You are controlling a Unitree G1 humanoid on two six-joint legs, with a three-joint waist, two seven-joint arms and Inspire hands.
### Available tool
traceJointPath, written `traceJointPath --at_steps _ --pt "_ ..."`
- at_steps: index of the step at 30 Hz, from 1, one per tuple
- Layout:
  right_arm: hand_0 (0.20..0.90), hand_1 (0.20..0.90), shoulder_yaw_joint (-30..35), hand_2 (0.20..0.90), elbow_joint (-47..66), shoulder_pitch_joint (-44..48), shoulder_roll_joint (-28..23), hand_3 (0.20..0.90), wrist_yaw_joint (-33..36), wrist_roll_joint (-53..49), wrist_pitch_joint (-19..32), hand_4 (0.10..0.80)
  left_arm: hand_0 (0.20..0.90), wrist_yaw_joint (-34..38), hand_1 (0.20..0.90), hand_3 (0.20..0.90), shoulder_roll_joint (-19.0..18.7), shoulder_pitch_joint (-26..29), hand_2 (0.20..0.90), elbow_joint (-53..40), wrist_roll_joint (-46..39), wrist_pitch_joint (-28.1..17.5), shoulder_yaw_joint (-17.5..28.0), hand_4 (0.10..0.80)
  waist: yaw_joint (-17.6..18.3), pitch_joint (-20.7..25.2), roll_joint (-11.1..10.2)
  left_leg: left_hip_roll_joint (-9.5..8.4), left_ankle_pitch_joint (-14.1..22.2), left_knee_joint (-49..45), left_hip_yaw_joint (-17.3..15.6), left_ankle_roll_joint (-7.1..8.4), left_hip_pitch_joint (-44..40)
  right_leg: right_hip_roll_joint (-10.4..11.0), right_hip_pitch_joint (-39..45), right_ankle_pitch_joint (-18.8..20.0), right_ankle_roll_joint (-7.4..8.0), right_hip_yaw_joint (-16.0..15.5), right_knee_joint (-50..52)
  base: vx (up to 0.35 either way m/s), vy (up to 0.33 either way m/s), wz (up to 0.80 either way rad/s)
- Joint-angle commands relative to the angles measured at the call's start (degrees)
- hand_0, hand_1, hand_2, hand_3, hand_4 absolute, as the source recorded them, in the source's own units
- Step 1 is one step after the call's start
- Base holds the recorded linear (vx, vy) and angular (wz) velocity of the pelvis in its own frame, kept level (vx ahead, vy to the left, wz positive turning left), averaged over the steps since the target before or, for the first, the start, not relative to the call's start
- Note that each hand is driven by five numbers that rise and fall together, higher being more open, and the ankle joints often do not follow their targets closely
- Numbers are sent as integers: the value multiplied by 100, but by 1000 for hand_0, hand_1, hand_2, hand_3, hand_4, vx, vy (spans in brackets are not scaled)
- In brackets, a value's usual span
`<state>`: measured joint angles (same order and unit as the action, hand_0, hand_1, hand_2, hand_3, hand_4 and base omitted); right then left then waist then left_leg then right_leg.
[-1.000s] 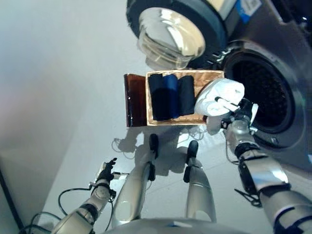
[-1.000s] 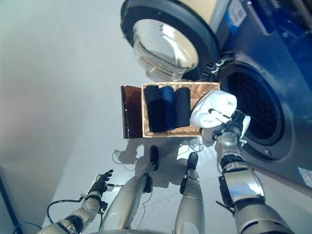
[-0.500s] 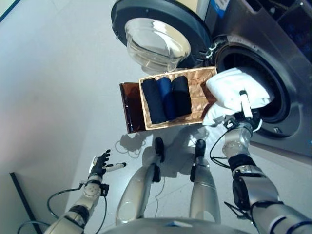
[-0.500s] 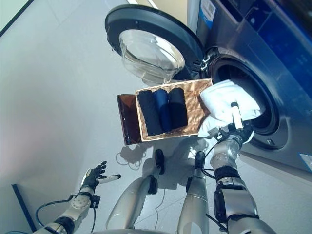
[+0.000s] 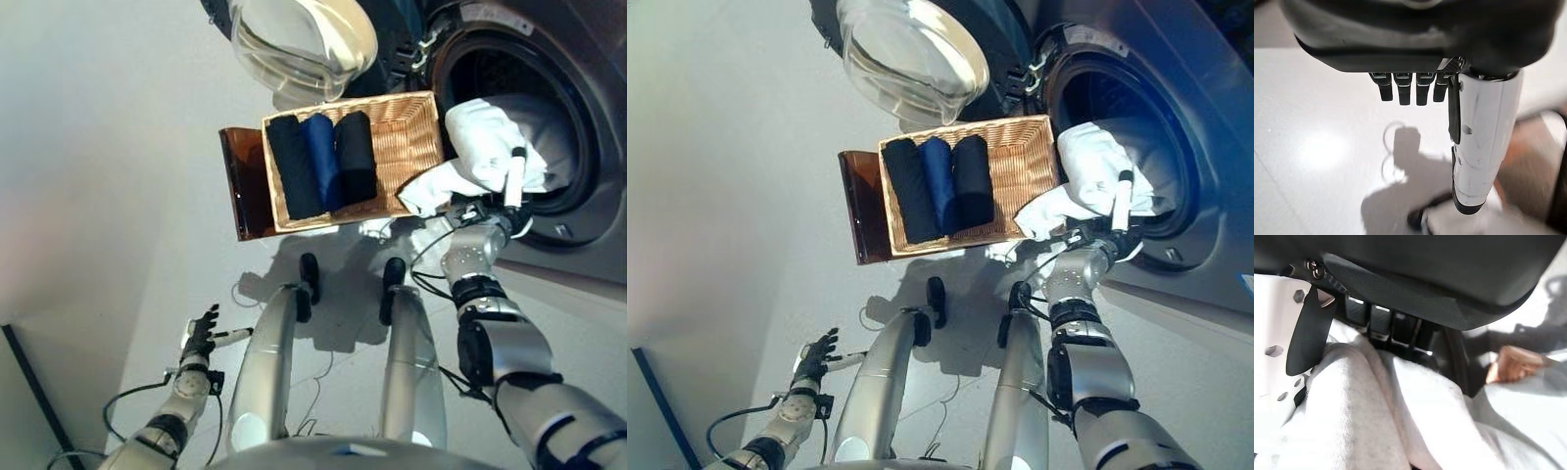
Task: Pick up the clothes and place them into the washing machine
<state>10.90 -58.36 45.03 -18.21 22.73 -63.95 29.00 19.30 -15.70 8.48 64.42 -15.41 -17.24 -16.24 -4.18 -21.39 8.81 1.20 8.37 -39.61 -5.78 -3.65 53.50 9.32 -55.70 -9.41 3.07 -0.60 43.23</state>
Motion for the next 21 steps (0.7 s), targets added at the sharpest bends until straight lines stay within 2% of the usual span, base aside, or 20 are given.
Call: traceJointPath --at_steps 1,7,11,15,21 --pt "200 200 -218 200 364 420 -851 200 -13 338 793 300 900 789 900 900 -483 71 900 -381 -380 -603 496 800 -94 312 234 -24 733 -444 185 295 -101 -88 408 -93 -211 -303 -415 23 -45 6" --pt "200 200 -361 200 451 372 -873 200 -73 296 981 300 900 1793 900 900 -923 579 900 -1924 -64 -1182 1307 800 -114 428 133 -63 632 -172 255 348 -109 -92 386 -103 -257 -350 -509 33 -53 8" --pt "200 200 -452 200 462 445 -928 200 -158 213 1018 300 900 1889 900 900 -1021 796 900 -2921 -17 -1550 1659 800 -122 488 75 -113 499 162 306 381 -165 -86 435 -24 -250 -374 -717 18 -44 18" --pt "200 200 -575 200 219 810 -1108 200 -231 77 950 300 900 1784 900 900 -1023 1010 900 -3734 95 -1733 1692 800 -156 547 51 -159 312 522 327 410 -209 -69 444 59 -237 -402 -881 6 -39 6" --pt "200 200 -539 200 56 1277 -1469 200 -298 -96 928 300 900 1432 900 900 -948 848 900 -4112 149 -1754 1603 800 -243 658 105 -189 95 972 343 448 -295 -33 432 125 -213 -382 -1065 22 -20 5"
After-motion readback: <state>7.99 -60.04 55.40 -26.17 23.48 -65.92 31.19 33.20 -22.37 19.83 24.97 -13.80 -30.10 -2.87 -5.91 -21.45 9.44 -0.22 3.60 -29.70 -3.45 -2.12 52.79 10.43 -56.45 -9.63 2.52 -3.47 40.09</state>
